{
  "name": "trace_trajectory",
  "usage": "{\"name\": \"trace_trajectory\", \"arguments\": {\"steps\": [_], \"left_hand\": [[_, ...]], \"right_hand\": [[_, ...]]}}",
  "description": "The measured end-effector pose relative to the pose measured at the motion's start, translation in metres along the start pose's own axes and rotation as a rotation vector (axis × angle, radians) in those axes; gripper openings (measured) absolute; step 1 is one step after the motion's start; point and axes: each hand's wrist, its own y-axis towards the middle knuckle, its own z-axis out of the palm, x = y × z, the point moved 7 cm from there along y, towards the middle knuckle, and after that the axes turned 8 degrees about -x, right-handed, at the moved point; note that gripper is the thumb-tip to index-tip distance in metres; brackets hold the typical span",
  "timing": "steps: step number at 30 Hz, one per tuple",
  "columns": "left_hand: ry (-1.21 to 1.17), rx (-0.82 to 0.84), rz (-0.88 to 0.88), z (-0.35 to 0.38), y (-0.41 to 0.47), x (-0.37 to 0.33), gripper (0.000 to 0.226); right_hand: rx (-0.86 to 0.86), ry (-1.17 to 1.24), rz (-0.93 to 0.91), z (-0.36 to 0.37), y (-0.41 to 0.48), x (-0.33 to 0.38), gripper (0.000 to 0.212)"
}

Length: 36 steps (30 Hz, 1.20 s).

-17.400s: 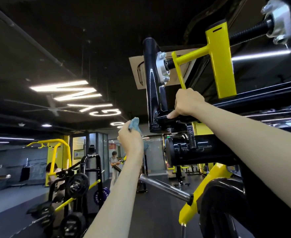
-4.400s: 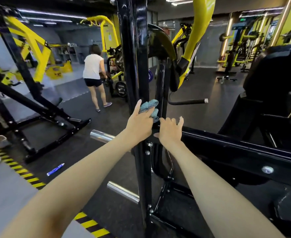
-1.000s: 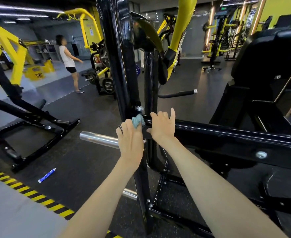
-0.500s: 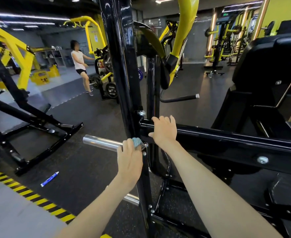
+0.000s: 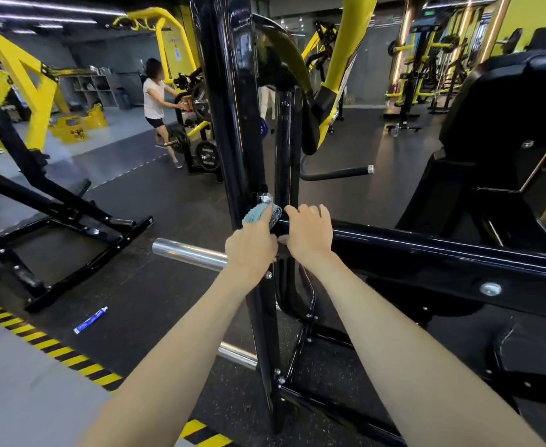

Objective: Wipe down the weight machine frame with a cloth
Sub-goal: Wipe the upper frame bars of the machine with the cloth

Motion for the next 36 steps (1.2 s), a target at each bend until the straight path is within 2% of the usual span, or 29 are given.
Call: {"name": "trace_trajectory", "arguments": {"steps": [4,6,9,11,14,16,19,23,27,32,36], "left_hand": [[0.018,0.033,0.029,0.001,-0.021,0.017,0.069],[0.019,0.023,0.027,0.001,-0.012,0.016,0.07],[-0.003,0.097,-0.007,0.006,0.006,0.001,0.066],[0.032,0.167,-0.017,0.007,0.017,-0.008,0.057],[0.103,0.236,-0.013,-0.002,0.029,-0.025,0.032],[0.194,0.279,0.012,-0.008,0.032,-0.035,0.028],[0.19,0.258,0.02,-0.009,0.027,-0.032,0.035],[0.08,0.133,0.01,-0.007,0.006,-0.006,0.058],[0.225,0.009,0.051,-0.003,-0.016,0.002,0.07],[0.495,-0.031,0.111,0.002,-0.039,0.033,0.082],[0.479,0.117,0.187,0.025,-0.051,0.036,0.076]], "right_hand": [[0.018,-0.013,0.009,0.003,0.003,0.0,0.062],[0.011,-0.011,0.015,0.004,0.005,-0.001,0.062],[-0.004,-0.002,0.009,0.003,0.002,-0.002,0.055],[-0.01,-0.013,0.005,0.004,0.003,-0.002,0.05],[-0.039,-0.017,0.009,0.005,0.006,-0.003,0.046],[-0.031,-0.014,0.012,0.006,0.006,-0.003,0.045],[-0.017,-0.027,0.006,0.007,0.005,-0.003,0.043],[0.018,-0.047,0.001,0.006,0.005,-0.002,0.058],[0.017,-0.058,-0.01,0.003,0.003,-0.001,0.064],[0.018,-0.09,-0.019,0.003,0.002,0.002,0.062],[0.027,-0.09,-0.021,0.002,0.004,0.006,0.055]]}}
